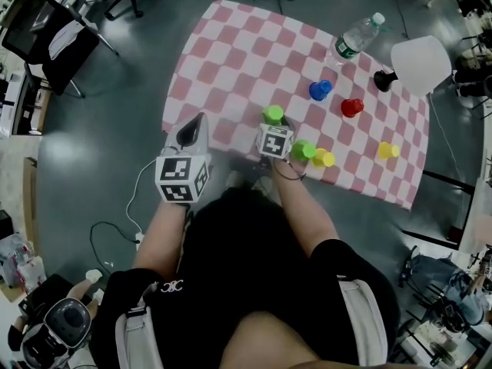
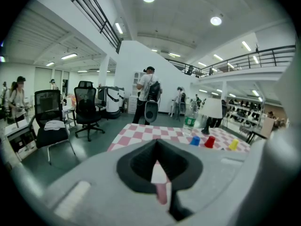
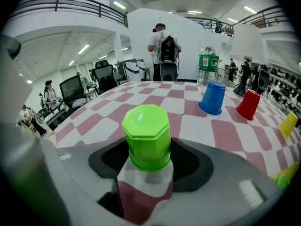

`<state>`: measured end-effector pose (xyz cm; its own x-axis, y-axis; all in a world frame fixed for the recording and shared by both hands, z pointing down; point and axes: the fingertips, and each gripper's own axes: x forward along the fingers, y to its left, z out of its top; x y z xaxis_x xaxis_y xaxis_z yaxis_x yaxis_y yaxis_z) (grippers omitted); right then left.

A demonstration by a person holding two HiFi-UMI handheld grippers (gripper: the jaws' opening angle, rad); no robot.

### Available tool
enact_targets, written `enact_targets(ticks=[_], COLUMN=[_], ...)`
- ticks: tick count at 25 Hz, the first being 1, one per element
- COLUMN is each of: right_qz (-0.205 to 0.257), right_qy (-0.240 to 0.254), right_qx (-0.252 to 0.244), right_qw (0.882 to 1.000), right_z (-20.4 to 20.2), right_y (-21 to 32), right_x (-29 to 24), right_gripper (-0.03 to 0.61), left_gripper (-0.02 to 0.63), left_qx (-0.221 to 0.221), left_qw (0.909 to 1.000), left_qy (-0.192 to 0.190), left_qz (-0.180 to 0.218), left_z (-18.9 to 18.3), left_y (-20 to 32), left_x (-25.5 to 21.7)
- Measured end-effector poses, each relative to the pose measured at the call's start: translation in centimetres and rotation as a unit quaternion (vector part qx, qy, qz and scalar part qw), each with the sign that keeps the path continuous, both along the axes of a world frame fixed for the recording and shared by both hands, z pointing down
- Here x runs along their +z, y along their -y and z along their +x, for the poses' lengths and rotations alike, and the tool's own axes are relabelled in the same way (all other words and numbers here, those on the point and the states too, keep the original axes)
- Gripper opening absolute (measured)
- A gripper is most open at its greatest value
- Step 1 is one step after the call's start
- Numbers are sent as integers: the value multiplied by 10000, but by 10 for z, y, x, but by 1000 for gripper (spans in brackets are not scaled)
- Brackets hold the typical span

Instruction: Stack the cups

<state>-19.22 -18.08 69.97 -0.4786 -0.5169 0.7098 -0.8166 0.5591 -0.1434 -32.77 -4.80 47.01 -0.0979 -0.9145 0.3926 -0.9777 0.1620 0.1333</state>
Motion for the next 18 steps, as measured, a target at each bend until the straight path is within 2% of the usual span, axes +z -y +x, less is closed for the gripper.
enact_targets(ticks=[5, 13, 18], right_qz=[266, 739, 869], right_qy=[253, 780, 888], right_qx=[-47, -70, 27], right_qw=[9993, 9942, 9922], right_z=[-5, -17, -8], right_y=[1, 7, 10], right_x=[-26, -123, -173], right_gripper=[264, 264, 264], left_gripper=[-2, -2, -2], left_qx=[12, 217, 420], left_qw=[10000, 9993, 9981], left_qy=[12, -1, -25], left_qz=[90, 308, 452], left_z=[0, 12, 23], left_y=[1, 13, 26], left_x=[-5, -14, -21])
